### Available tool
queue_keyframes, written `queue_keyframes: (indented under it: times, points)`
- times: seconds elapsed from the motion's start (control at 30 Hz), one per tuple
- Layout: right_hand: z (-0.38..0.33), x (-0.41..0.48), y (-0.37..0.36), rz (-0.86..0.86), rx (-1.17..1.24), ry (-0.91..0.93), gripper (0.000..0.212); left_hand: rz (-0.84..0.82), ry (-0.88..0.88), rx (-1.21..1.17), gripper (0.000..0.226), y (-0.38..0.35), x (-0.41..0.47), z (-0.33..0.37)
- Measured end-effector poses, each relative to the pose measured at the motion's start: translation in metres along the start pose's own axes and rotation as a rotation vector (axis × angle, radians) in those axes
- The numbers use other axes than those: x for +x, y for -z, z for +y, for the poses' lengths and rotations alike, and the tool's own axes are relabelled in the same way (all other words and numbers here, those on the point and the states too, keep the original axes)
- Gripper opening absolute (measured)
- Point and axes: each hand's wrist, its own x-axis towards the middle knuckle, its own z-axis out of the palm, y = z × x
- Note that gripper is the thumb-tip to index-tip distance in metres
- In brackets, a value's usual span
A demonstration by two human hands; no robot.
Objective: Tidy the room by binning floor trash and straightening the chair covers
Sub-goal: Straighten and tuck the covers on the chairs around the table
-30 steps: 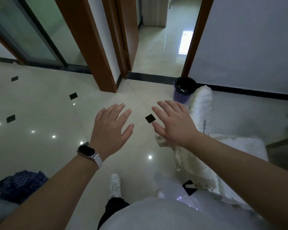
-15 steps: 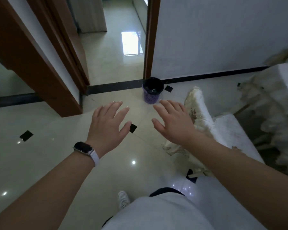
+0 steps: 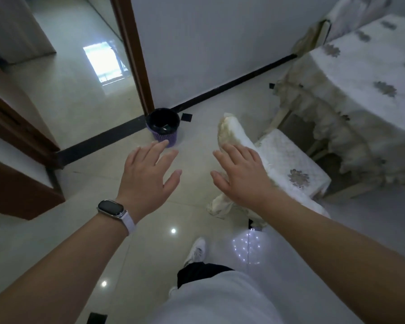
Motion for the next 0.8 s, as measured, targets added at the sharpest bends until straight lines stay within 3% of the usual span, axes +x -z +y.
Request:
queue_keyframes:
  times: [0.4,0.8]
  points:
    - [0.067,0.026,-0.024,0.031,0.038,-0.277,0.051,-0.125,-0.300,-0.011,0.048,-0.048,0.118,0.028]
    - [0.093,-0.048,-0.020,0.064,0.000,-0.662,0.050,-0.244,-0.634,-0.231,0.046,-0.107,0.173,0.097]
